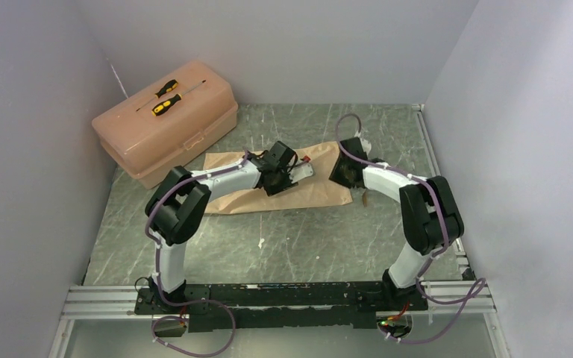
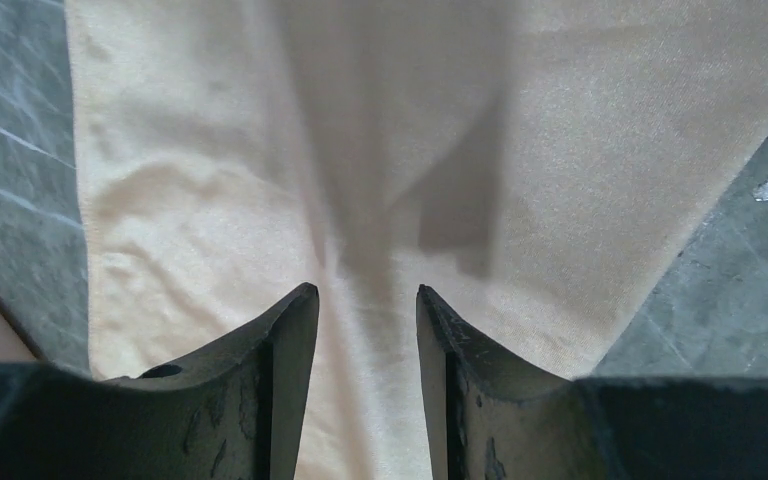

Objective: Fold the napkin into a case and place the utensils inside
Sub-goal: Smooth out the napkin at the center of the board, then fold the napkin at the center of the board.

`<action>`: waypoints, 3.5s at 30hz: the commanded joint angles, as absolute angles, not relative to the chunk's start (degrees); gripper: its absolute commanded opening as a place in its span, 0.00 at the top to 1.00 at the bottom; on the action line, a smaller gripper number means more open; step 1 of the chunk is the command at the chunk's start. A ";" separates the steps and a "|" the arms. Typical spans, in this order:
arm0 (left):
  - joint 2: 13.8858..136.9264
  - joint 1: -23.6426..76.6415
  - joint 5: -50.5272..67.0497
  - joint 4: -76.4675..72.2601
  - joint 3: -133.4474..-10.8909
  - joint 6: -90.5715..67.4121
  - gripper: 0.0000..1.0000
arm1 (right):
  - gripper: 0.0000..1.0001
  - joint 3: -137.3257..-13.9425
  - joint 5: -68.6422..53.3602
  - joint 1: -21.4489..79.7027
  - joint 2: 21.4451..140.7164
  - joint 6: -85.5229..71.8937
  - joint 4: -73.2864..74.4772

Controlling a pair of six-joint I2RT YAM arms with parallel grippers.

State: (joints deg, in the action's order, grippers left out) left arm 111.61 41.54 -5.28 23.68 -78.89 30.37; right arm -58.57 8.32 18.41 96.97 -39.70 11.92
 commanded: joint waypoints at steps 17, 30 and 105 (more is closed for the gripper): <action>108.68 45.66 -1.73 23.24 -74.96 27.81 0.50 | 0.67 -36.37 6.90 18.47 77.33 -41.29 14.33; 105.99 47.72 -5.31 22.11 -69.25 28.35 0.49 | 0.55 -66.42 6.68 17.85 97.11 -35.10 16.33; 90.43 17.76 8.94 27.47 -53.08 34.25 0.30 | 0.47 -38.87 0.25 9.52 84.17 -45.81 14.70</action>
State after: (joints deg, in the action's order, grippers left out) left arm 91.88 17.58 3.42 27.11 -53.78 35.22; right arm -40.49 1.61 10.52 83.37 -43.86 17.63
